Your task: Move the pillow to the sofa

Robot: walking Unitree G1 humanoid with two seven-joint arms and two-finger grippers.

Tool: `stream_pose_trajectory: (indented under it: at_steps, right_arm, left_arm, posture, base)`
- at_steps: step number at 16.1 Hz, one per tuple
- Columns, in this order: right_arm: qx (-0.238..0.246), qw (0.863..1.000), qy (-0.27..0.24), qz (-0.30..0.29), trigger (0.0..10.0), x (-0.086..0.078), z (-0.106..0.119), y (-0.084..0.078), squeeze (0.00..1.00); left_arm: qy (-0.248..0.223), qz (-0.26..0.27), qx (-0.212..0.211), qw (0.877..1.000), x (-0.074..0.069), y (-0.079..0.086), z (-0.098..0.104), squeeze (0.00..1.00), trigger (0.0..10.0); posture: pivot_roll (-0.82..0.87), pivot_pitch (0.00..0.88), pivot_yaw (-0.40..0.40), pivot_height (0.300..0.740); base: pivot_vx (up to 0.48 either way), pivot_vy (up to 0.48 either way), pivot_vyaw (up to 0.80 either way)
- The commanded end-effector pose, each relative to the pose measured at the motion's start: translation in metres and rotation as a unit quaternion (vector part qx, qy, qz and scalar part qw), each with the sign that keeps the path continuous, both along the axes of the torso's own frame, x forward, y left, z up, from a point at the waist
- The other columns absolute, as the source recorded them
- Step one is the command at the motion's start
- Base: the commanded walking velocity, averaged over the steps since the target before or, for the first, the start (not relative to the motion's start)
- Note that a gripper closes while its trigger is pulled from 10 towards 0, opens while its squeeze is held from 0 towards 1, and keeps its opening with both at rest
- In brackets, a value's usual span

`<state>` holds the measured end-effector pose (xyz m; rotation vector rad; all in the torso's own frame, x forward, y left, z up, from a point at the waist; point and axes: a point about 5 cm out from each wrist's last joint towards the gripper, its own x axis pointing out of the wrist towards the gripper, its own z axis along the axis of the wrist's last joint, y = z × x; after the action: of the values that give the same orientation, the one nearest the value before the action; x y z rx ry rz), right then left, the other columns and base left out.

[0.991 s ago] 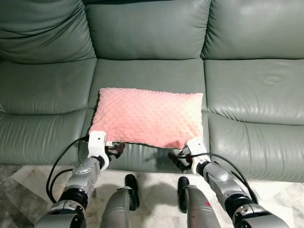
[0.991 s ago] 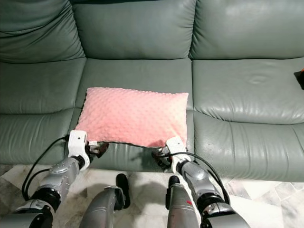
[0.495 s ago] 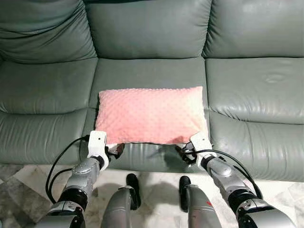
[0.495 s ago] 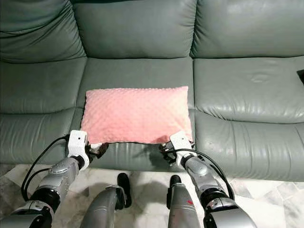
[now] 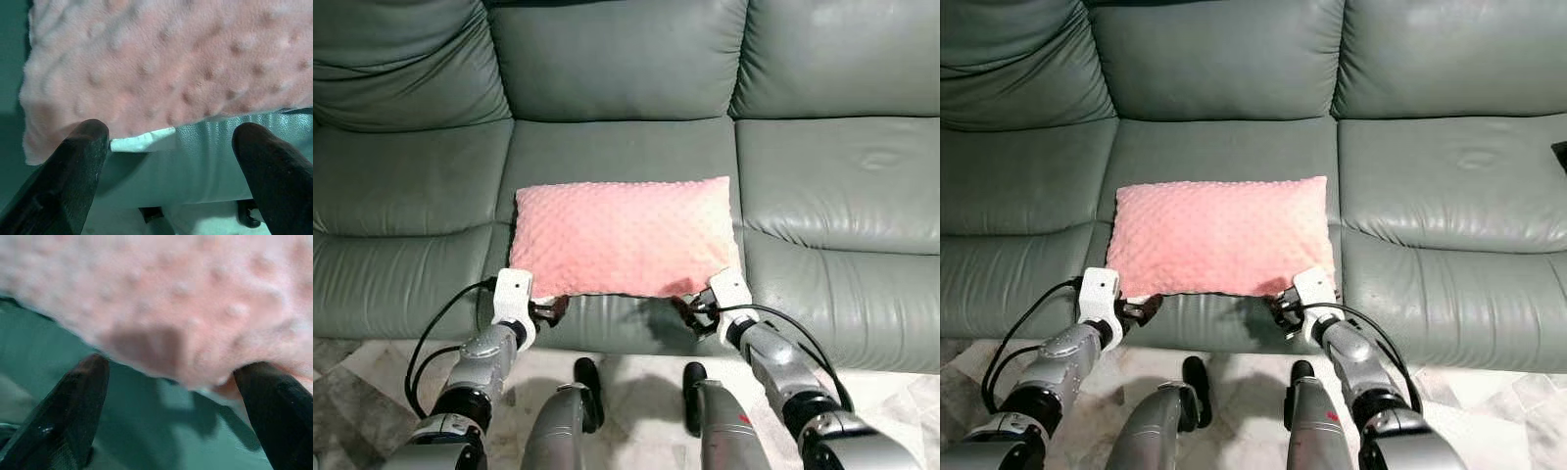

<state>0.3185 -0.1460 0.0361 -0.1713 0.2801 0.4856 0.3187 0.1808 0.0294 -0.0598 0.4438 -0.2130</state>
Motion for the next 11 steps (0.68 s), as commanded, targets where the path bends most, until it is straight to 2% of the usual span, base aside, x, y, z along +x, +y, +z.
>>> stream_pose_trajectory:
  at_steps: [1, 3, 5, 6, 8, 10, 11]
  right_arm:
    - [0.044, 0.998, 0.027, 0.032, 10.0, -0.016, -0.013, 0.007, 0.0]
    - [0.093, 0.991, 0.041, 0.081, 10.0, -0.027, -0.014, 0.015, 0.0]
    - [0.099, 0.988, 0.042, 0.109, 10.0, -0.037, -0.013, 0.014, 0.0]
    - [0.099, 0.988, 0.039, 0.114, 10.0, -0.041, -0.013, 0.013, 0.0]
    - [0.09, 0.985, 0.04, 0.14, 10.0, -0.062, -0.009, 0.007, 0.0]
    - [0.054, 0.989, 0.028, 0.137, 10.0, -0.068, -0.007, -0.001, 0.0]
    - [0.053, 0.991, 0.021, 0.122, 10.0, -0.066, -0.001, -0.005, 0.0]
  left_arm:
    - [0.022, 0.005, -0.001, 1.0, -0.008, 0.008, -0.008, 0.0, 10.0]
    - [0.02, -0.006, -0.022, 1.0, -0.004, 0.007, -0.004, 0.0, 10.0]
    - [0.02, -0.012, -0.02, 1.0, -0.003, 0.006, -0.003, 0.0, 10.0]
    - [0.02, -0.013, -0.019, 1.0, -0.003, 0.007, -0.003, 0.0, 10.0]
    - [0.011, -0.023, -0.023, 0.999, -0.006, 0.008, -0.001, 0.0, 10.0]
    - [0.0, -0.029, -0.028, 0.999, -0.008, 0.008, 0.001, 0.0, 10.0]
    - [-0.011, -0.02, -0.039, 0.999, -0.007, 0.007, 0.005, 0.0, 10.0]
  posture:
    - [-0.07, 0.385, 0.113, 0.74]
    - [-0.1, 0.346, 0.105, 0.74]
    - [-0.12, 0.293, 0.098, 0.74]
    - [-0.12, 0.285, 0.097, 0.74]
    - [-0.14, 0.217, 0.09, 0.74]
    - [-0.15, 0.165, 0.09, 0.74]
    - [-0.16, 0.123, 0.093, 0.74]
  base:
    - [0.0, 0.0, 0.0]
    - [0.0, 0.0, 0.0]
    - [0.0, 0.0, 0.0]
    - [0.0, 0.0, 0.0]
    - [0.0, 0.0, 0.0]
    - [0.0, 0.0, 0.0]
    - [0.0, 0.0, 0.0]
